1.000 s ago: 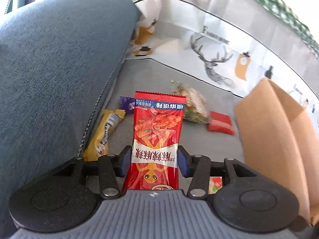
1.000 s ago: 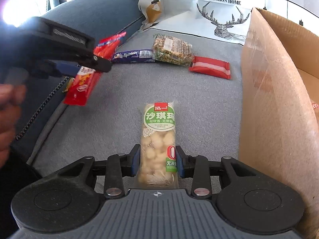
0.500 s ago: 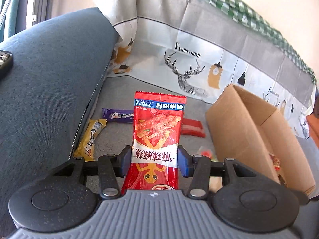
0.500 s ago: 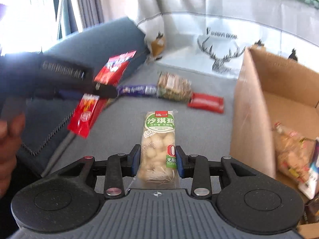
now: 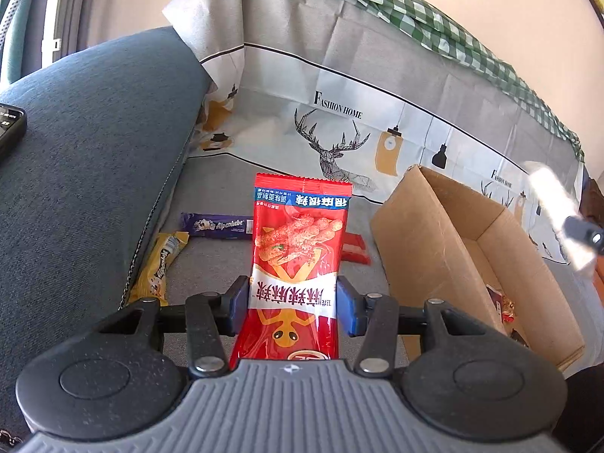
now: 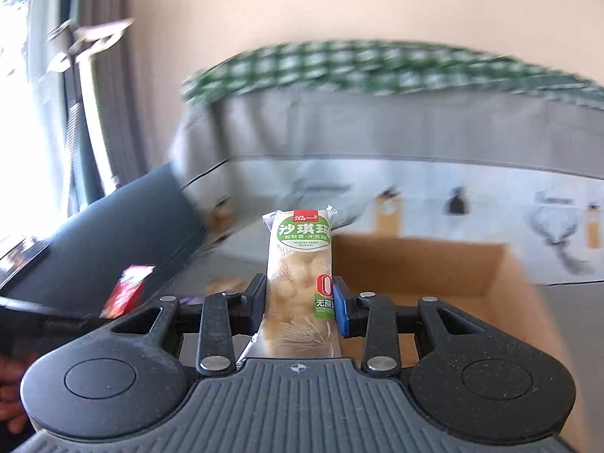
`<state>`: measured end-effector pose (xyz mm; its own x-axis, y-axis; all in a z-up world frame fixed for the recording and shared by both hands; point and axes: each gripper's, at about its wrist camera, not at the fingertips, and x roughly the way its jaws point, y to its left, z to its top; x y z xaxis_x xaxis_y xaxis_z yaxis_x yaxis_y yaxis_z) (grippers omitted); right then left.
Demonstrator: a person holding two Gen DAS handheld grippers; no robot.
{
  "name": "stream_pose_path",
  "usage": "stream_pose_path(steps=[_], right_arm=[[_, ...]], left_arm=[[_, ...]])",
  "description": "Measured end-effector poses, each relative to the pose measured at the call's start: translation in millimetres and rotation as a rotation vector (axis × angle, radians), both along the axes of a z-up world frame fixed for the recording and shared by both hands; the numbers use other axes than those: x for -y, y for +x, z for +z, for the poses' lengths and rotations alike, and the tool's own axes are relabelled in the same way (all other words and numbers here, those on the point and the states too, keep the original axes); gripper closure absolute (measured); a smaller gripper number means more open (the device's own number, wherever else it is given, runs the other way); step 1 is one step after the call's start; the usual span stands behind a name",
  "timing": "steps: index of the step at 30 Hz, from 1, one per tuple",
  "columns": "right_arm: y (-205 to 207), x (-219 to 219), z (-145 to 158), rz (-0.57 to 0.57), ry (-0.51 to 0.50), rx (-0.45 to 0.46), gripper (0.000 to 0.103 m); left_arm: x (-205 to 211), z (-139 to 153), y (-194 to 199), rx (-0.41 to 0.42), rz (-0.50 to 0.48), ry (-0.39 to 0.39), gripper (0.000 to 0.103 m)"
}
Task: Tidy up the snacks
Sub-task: 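Lift both bags and carry them over the cardboard box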
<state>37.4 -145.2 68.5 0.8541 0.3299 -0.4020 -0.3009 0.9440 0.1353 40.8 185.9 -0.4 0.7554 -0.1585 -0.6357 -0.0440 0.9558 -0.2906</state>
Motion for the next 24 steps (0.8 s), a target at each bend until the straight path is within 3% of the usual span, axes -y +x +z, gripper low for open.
stream_pose_path(steps=[4, 10, 24], right_arm=[[11, 45, 0, -0.105, 0.049, -0.012, 0.066], [6, 74, -15, -0.221, 0.153, -0.017, 0.066], [11, 84, -55, -0.288, 0.088, -0.063, 0.066]], left_arm=[[-2, -1, 0, 0.001, 0.009, -0.007, 0.05], [-1, -1, 1, -0.004, 0.014, 0.003, 0.05], [1, -2, 3, -0.01, 0.031, 0.019, 0.05]])
